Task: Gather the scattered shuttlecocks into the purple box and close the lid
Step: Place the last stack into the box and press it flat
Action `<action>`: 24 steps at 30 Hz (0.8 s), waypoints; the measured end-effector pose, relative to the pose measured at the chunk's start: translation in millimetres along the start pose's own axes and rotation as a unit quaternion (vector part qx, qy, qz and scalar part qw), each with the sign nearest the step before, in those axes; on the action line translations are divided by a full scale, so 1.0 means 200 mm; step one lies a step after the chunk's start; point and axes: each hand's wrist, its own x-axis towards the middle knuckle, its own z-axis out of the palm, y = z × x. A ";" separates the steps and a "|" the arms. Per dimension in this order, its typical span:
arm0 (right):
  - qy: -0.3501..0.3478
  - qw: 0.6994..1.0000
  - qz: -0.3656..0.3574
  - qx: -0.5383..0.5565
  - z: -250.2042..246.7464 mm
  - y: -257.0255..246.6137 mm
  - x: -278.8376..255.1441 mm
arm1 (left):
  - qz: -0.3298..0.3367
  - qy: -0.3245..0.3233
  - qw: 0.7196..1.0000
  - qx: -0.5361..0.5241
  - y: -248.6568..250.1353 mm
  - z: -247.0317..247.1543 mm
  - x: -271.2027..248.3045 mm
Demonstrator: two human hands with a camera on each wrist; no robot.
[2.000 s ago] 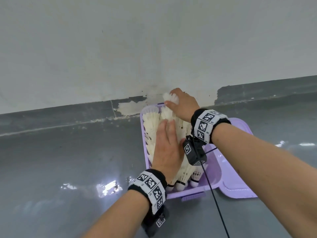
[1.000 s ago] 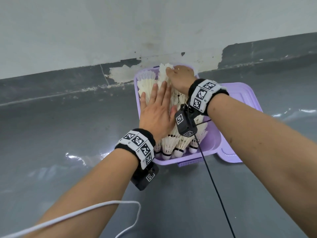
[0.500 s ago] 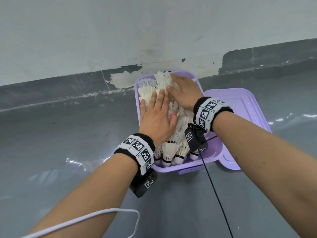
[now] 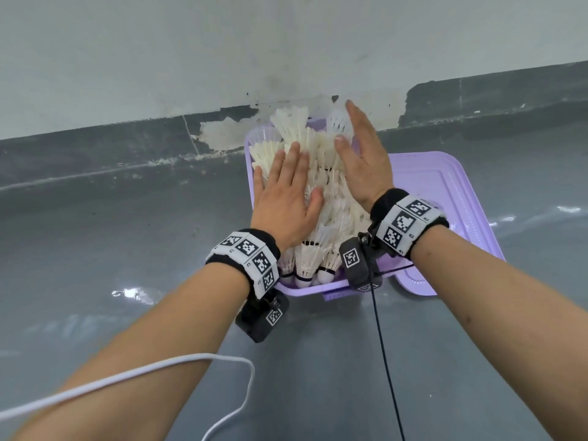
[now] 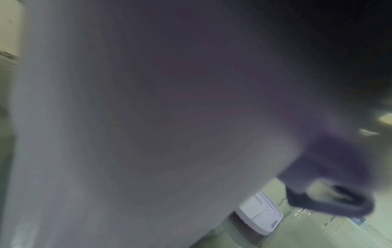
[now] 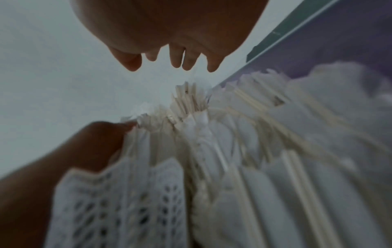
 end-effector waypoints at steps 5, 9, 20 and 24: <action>0.141 0.981 0.121 0.050 -0.08 0.05 -0.12 | 0.008 0.044 0.998 -0.040 0.01 -0.02 -0.02; 0.201 0.960 0.186 0.058 -0.20 0.14 -0.22 | 0.018 0.057 0.995 -0.084 0.03 -0.07 -0.04; 0.092 0.938 0.309 -0.129 -0.30 0.48 -0.51 | -0.173 0.169 0.945 -0.218 -0.13 -0.12 -0.10; -0.060 0.927 0.272 -0.251 -0.20 0.52 -0.60 | -0.330 0.054 0.907 -0.254 -0.16 -0.13 -0.04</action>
